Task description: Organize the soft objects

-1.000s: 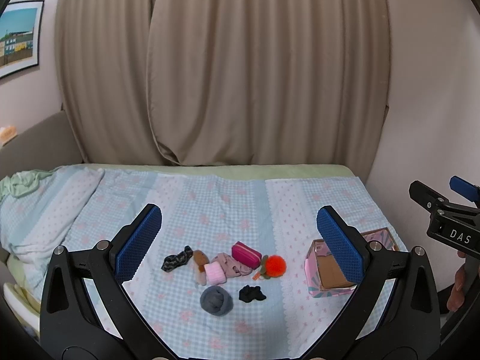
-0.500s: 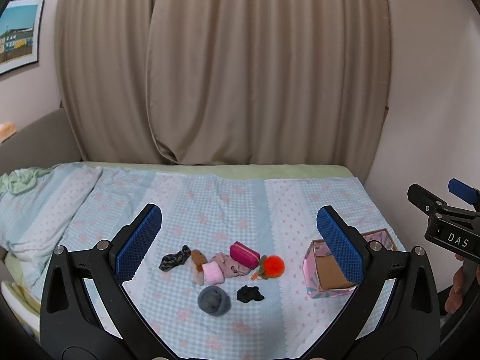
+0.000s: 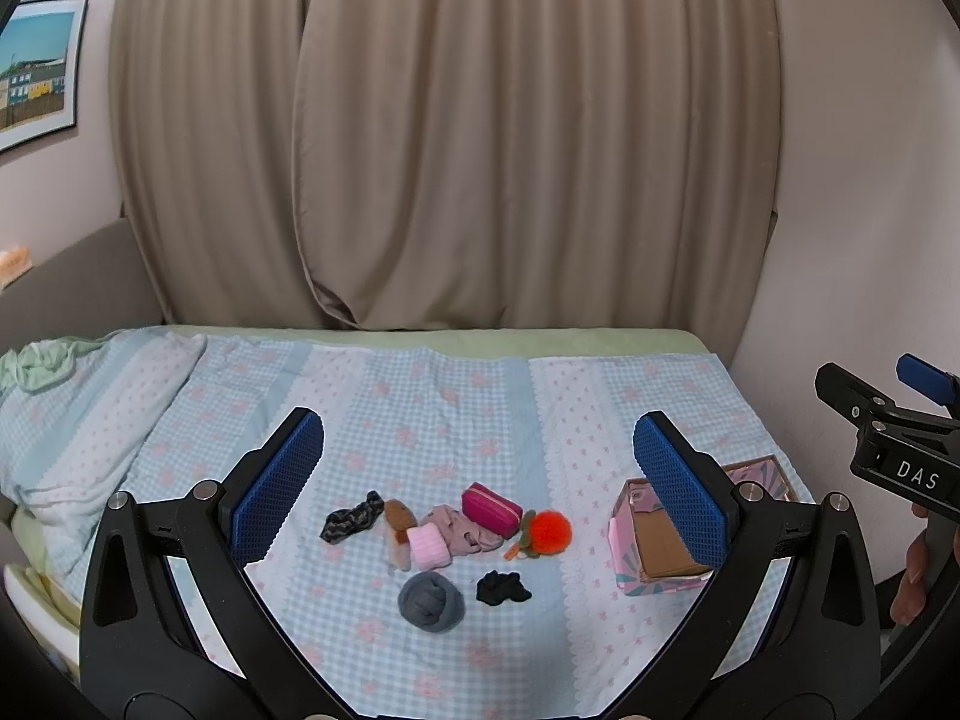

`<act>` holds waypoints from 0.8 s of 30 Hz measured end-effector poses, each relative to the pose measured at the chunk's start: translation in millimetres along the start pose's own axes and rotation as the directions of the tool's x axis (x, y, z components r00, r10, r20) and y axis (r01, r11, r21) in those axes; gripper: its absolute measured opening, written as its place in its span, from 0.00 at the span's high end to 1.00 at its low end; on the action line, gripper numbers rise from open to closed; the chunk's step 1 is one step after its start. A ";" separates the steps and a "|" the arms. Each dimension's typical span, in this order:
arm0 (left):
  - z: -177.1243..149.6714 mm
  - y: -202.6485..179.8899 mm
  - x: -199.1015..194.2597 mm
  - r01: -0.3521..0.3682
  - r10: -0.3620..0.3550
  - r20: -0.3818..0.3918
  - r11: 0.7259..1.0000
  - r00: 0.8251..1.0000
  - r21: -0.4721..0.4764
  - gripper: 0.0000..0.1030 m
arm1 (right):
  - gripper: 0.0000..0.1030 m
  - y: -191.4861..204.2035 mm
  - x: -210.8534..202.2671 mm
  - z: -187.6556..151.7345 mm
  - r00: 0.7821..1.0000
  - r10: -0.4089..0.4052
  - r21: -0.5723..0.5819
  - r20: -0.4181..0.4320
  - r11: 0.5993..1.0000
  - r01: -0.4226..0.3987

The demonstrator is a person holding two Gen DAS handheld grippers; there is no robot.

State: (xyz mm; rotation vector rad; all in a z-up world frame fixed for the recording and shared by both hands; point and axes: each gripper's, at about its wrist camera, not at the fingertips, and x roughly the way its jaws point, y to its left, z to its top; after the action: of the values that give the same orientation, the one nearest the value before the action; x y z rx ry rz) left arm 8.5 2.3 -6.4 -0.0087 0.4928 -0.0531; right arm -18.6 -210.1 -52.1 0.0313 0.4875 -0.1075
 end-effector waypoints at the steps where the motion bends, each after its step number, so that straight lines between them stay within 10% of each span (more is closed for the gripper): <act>1: -0.3 -0.1 -0.1 0.000 0.000 0.000 1.000 1.000 0.000 0.01 | 0.00 0.0 -0.9 -0.3 1.000 0.000 0.000 0.001 1.000 0.000; 13: -5.5 17.7 8.0 -0.016 0.015 -0.026 1.000 1.000 -0.021 0.01 | 0.00 2.5 2.1 -1.0 1.000 0.001 -0.007 -0.004 1.000 -0.001; 24: -48.4 72.0 67.3 -0.007 0.003 -0.218 1.000 0.976 -0.017 0.01 | 0.00 46.4 55.5 -22.2 0.991 0.052 0.003 -0.121 0.999 -0.052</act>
State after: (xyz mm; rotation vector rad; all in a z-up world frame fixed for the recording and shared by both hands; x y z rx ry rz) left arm 48.3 70.9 -82.4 -0.0190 0.7127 -0.0449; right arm 24.9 -168.1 -97.6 0.0507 0.6070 -0.0543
